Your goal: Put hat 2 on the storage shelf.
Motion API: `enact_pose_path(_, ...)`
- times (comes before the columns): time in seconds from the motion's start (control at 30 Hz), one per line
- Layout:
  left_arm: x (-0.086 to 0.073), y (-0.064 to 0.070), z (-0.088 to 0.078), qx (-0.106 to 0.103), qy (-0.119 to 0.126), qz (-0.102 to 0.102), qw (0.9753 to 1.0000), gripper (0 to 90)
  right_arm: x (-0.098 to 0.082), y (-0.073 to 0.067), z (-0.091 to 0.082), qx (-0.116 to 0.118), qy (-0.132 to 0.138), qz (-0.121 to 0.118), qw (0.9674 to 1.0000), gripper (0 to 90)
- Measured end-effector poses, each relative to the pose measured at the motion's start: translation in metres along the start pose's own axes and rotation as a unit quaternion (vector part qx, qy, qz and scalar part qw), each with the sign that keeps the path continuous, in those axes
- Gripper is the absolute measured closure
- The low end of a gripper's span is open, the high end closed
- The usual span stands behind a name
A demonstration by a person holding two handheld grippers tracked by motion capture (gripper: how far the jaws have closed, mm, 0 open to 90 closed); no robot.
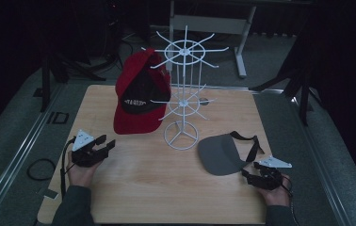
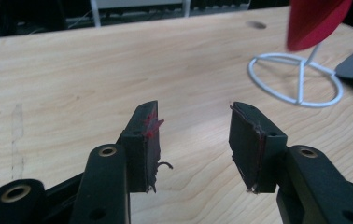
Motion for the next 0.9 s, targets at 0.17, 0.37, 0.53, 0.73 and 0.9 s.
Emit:
enact_pose_path(0.17,-0.010,-0.007,0.007,0.017,-0.018,-0.003,0.9997,52.8,0.000,0.000,0.000,0.000,0.000,0.000,1.0000,33.8)
enact_pose_path(0.37,-0.019,-0.021,0.014,0.065,-0.034,-0.007,0.9973,52.9,0.000,0.000,0.000,-0.002,-0.001,0.002,1.0000,34.0)
enact_pose_path(0.53,-0.024,-0.025,0.018,0.072,-0.051,-0.011,0.9960,52.3,0.000,0.001,-0.004,-0.018,-0.015,0.004,0.9997,41.9)
enact_pose_path(0.73,-0.034,-0.026,0.026,0.079,-0.096,-0.009,0.9922,51.1,0.007,0.003,-0.014,-0.036,-0.006,0.008,0.9993,47.9)
enact_pose_path(0.9,-0.035,-0.027,0.027,0.076,-0.103,-0.014,0.9917,51.0,0.018,0.007,-0.022,-0.045,0.000,0.011,0.9989,55.6)
Point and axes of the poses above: each handheld gripper's, and its own axes: z roughly forward along the jaws, x roughly out of its top, y roughly to its right, the point moved 7 cm from there along z, roughly forward along the jaws, and after that the axes turned 12 degrees about -z, right-handed, at the moved point
